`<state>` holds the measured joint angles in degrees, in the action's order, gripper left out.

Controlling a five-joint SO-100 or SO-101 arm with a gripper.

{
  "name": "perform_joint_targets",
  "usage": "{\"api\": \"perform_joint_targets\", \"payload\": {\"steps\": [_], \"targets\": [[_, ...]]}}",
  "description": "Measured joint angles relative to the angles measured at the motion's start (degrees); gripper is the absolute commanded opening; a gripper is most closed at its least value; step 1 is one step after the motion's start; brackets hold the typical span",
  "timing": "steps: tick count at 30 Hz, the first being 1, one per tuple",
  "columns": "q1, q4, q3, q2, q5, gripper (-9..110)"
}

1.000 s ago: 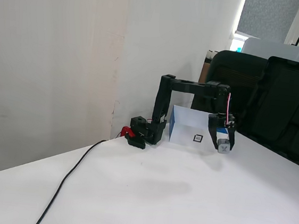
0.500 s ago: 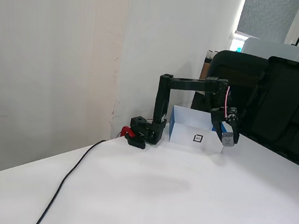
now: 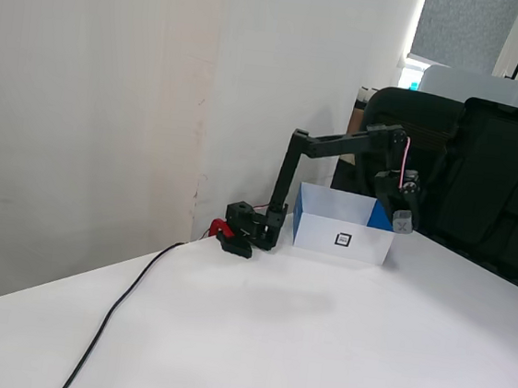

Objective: Grasp the gray block and put it in the box.

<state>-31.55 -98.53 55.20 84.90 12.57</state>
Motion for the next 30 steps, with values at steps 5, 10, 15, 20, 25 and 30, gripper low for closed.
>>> {"api": "perform_joint_targets", "payload": {"steps": [5, 10, 15, 20, 25, 30], "targets": [[-2.7, -2.7, -1.6, -1.1, 3.2, 0], [-7.0, -4.8, -1.7, -1.1, 4.4, 0], [-10.7, -6.6, -2.7, -1.1, 4.7, 0], [-14.3, -6.9, -2.9, -1.1, 4.7, 0], [-20.2, -6.9, -1.7, -0.8, 4.7, 0], [-27.9, -7.0, 3.4, 3.2, 4.6, 0]]}}
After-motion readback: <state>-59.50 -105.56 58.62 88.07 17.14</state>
